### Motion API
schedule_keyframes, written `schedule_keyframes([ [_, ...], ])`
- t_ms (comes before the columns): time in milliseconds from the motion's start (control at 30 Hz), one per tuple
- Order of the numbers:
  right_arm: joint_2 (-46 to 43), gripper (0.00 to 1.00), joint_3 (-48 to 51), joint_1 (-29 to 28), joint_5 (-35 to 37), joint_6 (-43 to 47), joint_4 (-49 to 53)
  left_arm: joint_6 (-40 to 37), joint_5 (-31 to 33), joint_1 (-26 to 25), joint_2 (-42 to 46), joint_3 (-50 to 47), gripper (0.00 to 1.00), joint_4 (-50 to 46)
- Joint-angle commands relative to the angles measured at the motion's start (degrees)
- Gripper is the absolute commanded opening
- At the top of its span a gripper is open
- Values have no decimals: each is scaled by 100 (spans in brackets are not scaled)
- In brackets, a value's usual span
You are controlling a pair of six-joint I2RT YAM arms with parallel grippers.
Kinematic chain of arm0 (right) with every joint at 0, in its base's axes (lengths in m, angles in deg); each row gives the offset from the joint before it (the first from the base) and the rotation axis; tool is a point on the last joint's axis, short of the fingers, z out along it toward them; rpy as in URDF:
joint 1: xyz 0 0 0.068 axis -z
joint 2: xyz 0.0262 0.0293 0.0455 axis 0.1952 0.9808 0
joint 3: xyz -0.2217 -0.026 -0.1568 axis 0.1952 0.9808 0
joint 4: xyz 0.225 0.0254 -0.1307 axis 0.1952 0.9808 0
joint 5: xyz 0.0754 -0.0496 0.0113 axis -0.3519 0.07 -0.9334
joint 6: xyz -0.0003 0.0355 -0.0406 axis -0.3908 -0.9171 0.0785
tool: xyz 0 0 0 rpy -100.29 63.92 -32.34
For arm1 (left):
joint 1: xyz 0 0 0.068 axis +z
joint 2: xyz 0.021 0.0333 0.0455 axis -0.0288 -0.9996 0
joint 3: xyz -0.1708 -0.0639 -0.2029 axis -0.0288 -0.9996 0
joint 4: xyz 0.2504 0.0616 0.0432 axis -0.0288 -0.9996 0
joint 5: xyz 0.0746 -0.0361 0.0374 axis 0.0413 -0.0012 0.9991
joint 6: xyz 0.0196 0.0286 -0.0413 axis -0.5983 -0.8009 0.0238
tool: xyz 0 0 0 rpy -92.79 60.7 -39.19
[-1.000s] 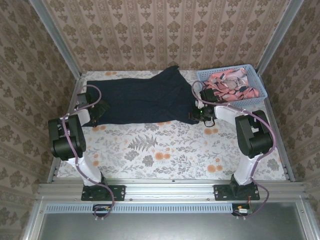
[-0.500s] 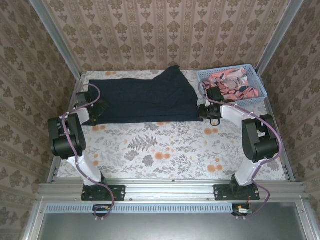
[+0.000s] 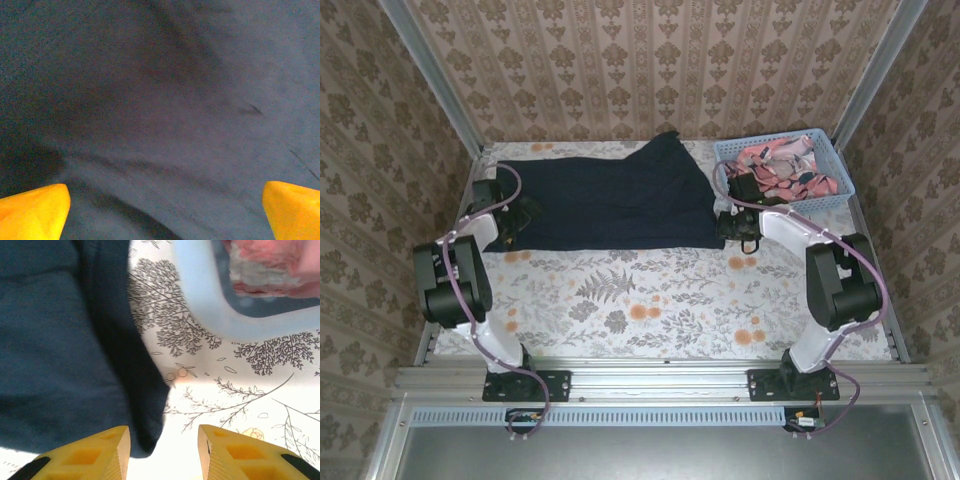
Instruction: Fold and stack the mixed laundry pile
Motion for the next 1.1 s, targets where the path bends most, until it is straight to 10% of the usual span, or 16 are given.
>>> schedule_keyframes([
  [0, -244, 38, -326, -304, 70, -190, 119, -473, 605, -450, 679, 218, 100, -530],
  [233, 879, 29, -1165, -927, 107, -617, -50, -437, 546, -1405, 313, 233, 78, 84],
  [467, 1754, 19, -1578, -938, 477, -902, -230, -179, -32, -1908, -927, 663, 0, 502],
  [1067, 445, 19, 623, -922, 225, -1381, 859, 427, 113, -2851, 521, -2019, 0, -164],
])
